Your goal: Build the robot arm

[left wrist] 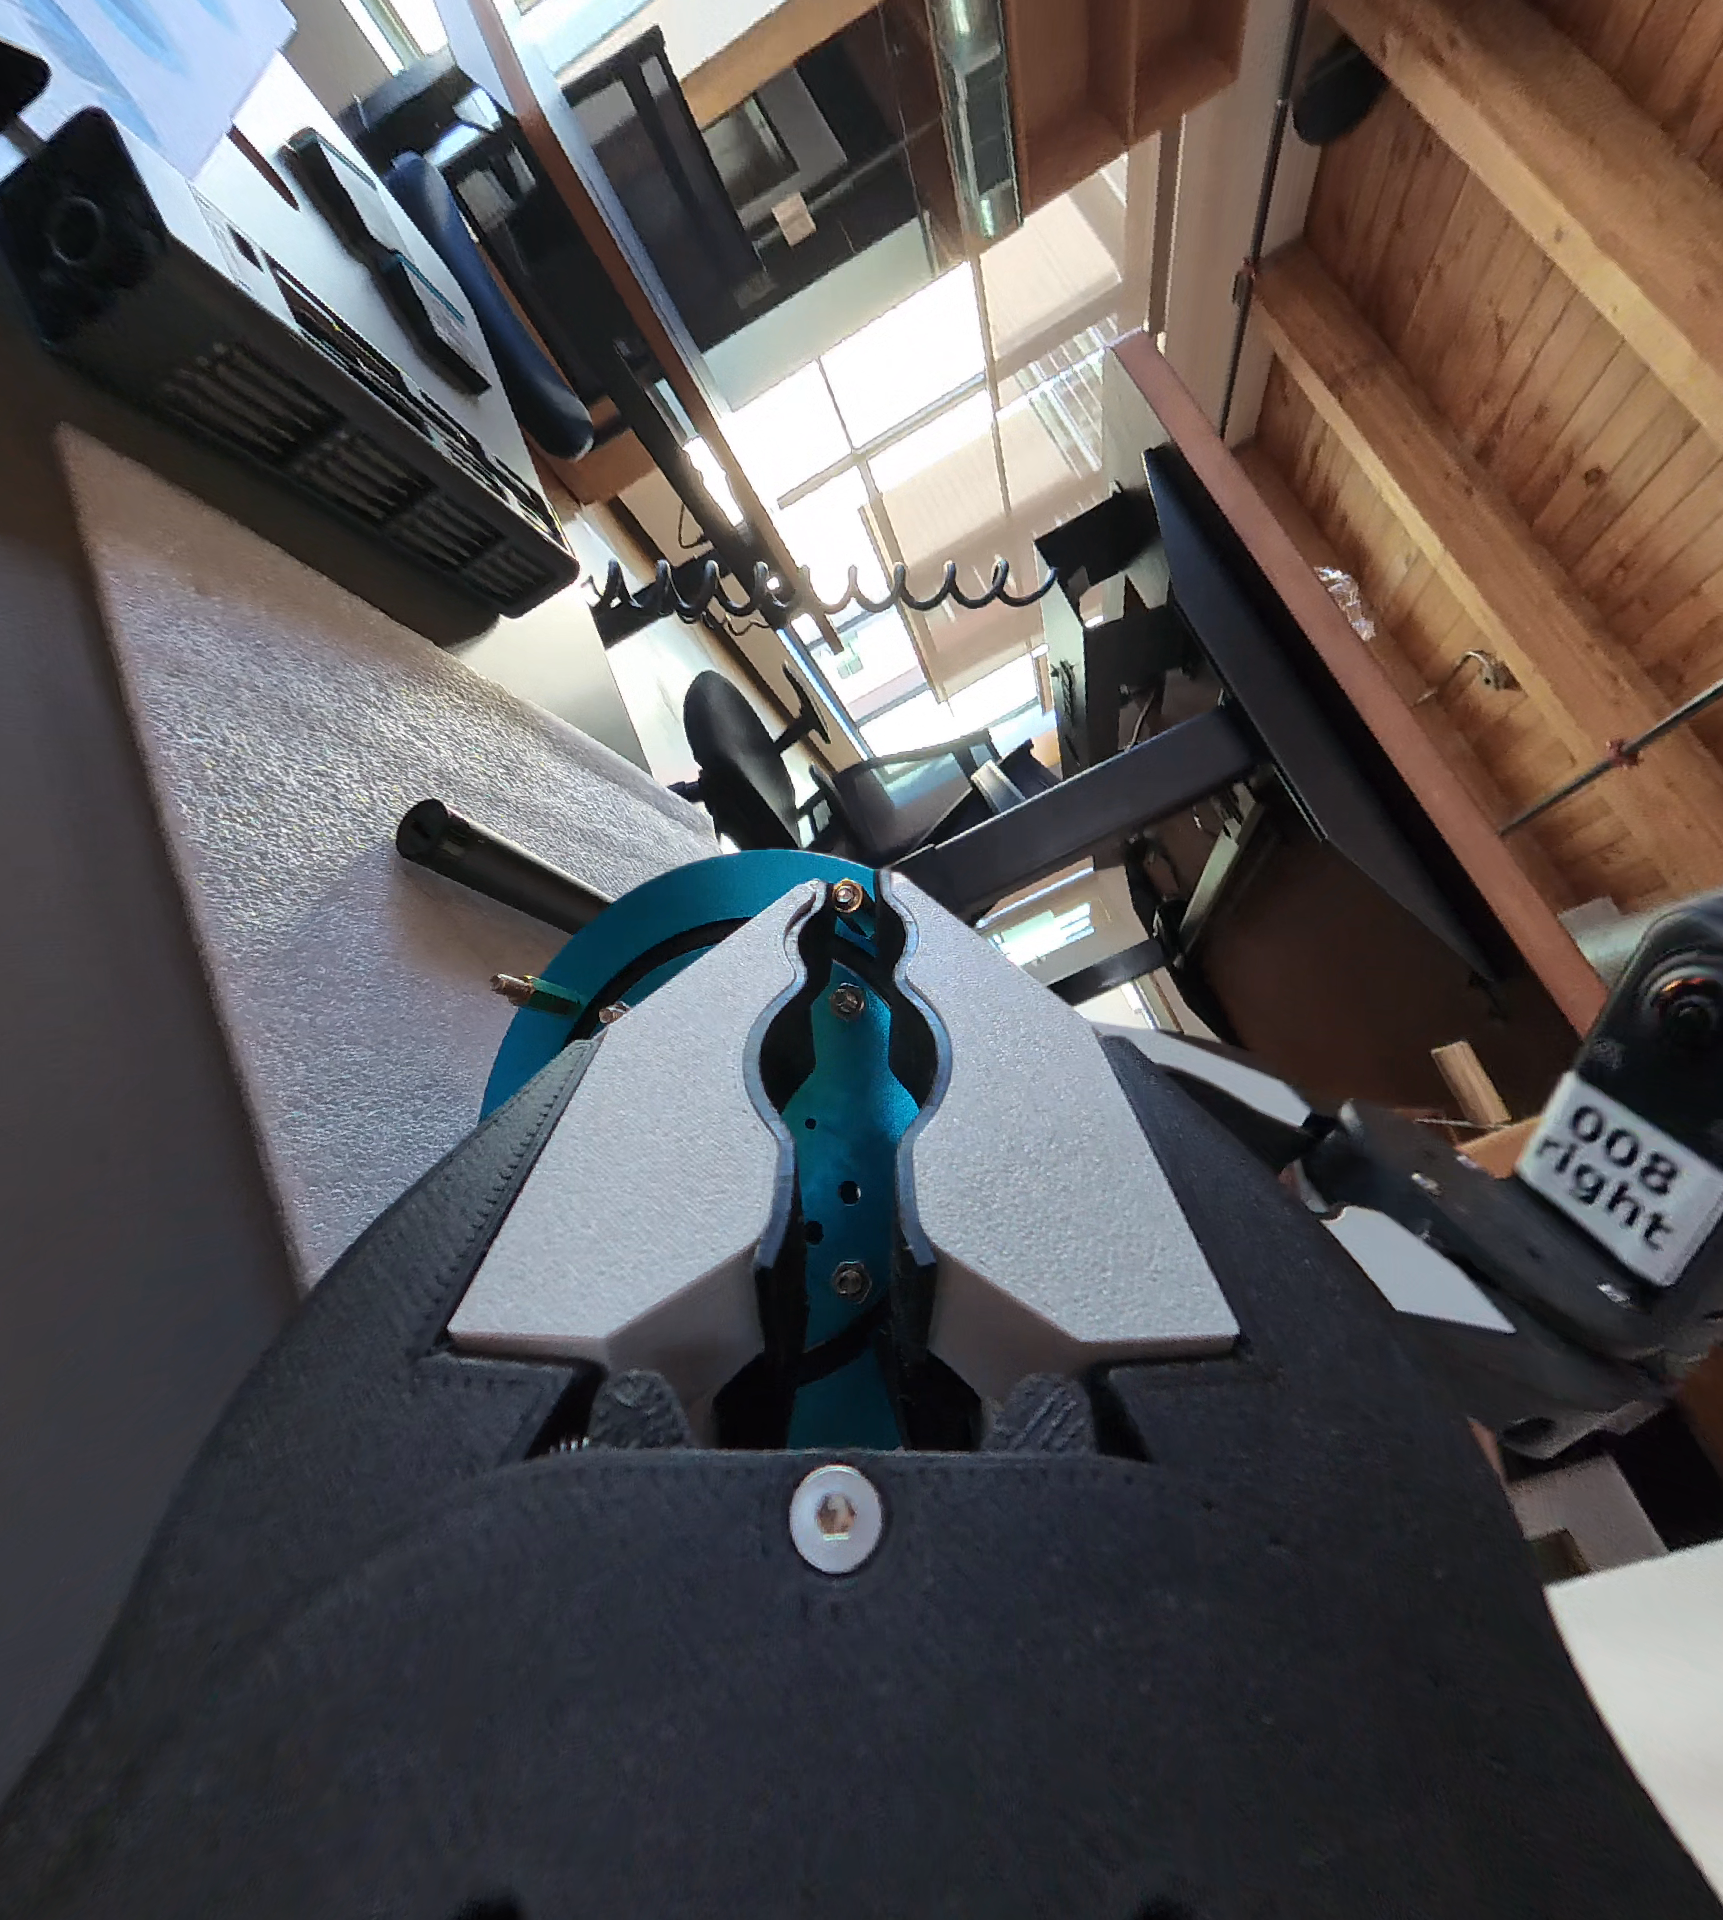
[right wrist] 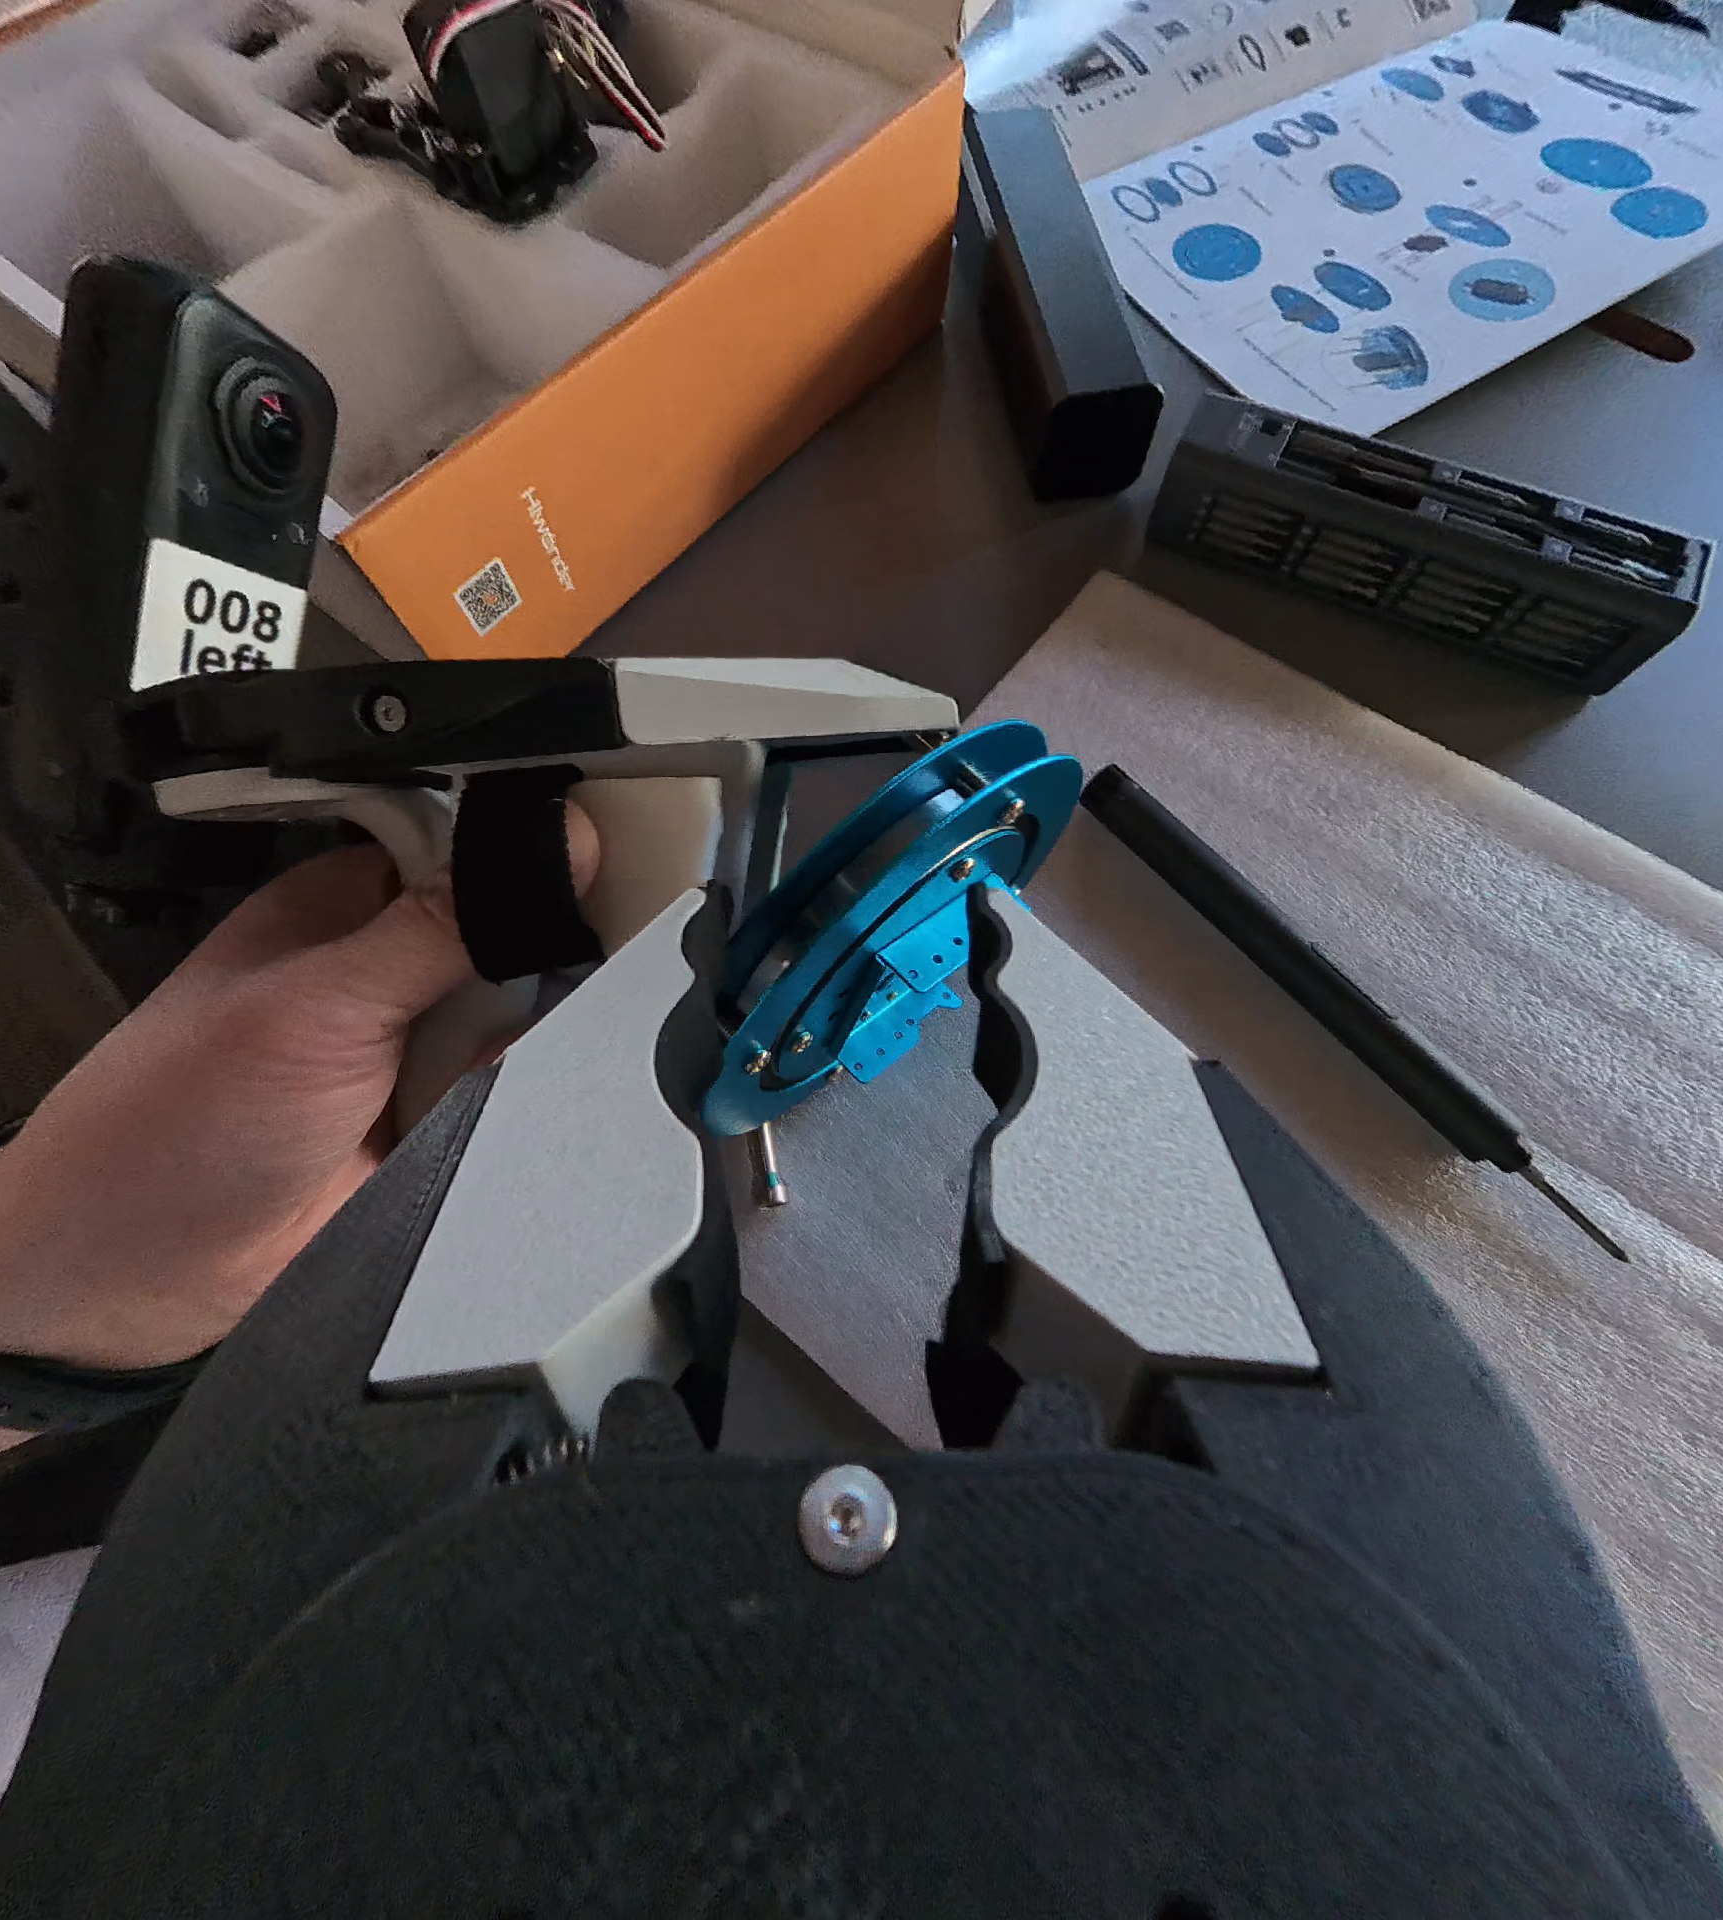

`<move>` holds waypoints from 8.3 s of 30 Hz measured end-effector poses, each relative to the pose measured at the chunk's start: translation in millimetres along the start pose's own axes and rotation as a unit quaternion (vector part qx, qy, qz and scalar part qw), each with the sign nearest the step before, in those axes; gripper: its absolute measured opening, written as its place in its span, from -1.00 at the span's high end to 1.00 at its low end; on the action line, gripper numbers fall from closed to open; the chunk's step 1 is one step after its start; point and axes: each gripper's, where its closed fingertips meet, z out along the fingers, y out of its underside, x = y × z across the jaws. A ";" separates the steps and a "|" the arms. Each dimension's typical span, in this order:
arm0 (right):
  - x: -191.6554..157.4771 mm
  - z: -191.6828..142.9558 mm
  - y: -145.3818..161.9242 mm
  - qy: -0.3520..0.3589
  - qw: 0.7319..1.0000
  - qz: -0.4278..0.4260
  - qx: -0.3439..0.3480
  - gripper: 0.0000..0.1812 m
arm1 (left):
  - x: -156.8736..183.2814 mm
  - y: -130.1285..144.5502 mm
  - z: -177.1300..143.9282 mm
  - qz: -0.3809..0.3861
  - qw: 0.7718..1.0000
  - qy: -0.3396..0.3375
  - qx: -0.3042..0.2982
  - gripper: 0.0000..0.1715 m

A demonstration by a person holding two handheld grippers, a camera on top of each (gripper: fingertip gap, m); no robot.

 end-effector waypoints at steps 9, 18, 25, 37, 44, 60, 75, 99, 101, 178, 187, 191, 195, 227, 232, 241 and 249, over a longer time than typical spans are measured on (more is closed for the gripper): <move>0.7 4.1 -1.9 -0.027 0.998 0.047 -0.019 0.61 | -2.2 -2.8 1.1 -0.023 0.999 -0.018 0.022 0.94; 5.2 2.9 -2.1 0.001 1.000 0.021 -0.022 0.79 | -2.2 -7.0 -10.2 0.029 0.999 -0.045 -0.001 0.92; 7.9 0.6 0.6 -0.006 1.000 -0.022 -0.014 0.80 | 31.4 -8.3 -36.5 0.259 0.960 -0.027 -0.103 0.73; 3.6 -0.2 1.5 -0.057 0.997 -0.054 -0.015 0.80 | -5.5 1.8 -23.1 0.620 0.743 -0.080 -0.239 0.86; 2.8 0.0 -0.1 -0.049 0.998 -0.017 0.019 0.81 | -9.3 5.8 -20.3 0.660 0.702 -0.071 -0.258 0.95; -20.4 -17.5 2.7 -0.193 0.978 -0.026 0.074 0.70 | -6.9 12.7 -32.2 0.695 0.671 0.007 -0.256 0.96; 2.7 11.9 -15.4 -0.276 0.846 -0.417 0.186 0.94 | -4.3 15.4 -29.8 0.695 0.650 0.055 -0.302 0.96; 9.3 13.1 -14.0 -0.329 0.845 -0.396 0.147 0.86 | -7.0 12.5 -27.5 0.721 0.624 0.026 -0.300 0.96; 7.2 14.0 -12.3 -0.324 0.838 -0.414 0.146 0.91 | -7.2 12.4 -26.8 0.721 0.624 0.025 -0.301 0.96; 7.8 17.6 -14.9 -0.323 0.872 -0.354 0.099 0.95 | -10.8 9.3 -25.2 0.742 0.604 0.006 -0.291 0.96; 5.8 15.5 -10.9 -0.507 0.840 0.144 -0.129 0.96 | -10.5 8.8 -23.8 0.762 0.579 -0.003 -0.290 0.95; 10.7 16.7 -12.7 -0.414 0.895 -0.166 0.029 0.79 | -9.4 10.4 -24.2 0.756 0.587 0.002 -0.289 0.96; 12.2 15.0 -14.3 -0.302 0.874 -0.361 0.118 0.92 | -9.4 10.5 -24.9 0.753 0.590 0.003 -0.290 0.95; 115.9 49.7 14.4 -0.236 0.916 -0.236 -0.221 0.63 | -9.1 11.2 -25.8 0.762 0.579 0.000 -0.290 0.95; 112.7 80.4 37.6 -0.213 0.858 -0.296 -0.361 0.63 | -10.9 9.6 -27.8 0.760 0.581 -0.007 -0.290 0.95; 109.9 90.0 57.4 -0.199 0.850 -0.225 -0.433 0.83 | -11.4 9.4 -29.5 0.761 0.578 -0.009 -0.293 0.95; 125.4 82.7 48.0 -0.203 0.911 -0.004 -0.358 0.73 | -9.3 11.3 -18.4 0.773 0.563 -0.002 -0.292 0.95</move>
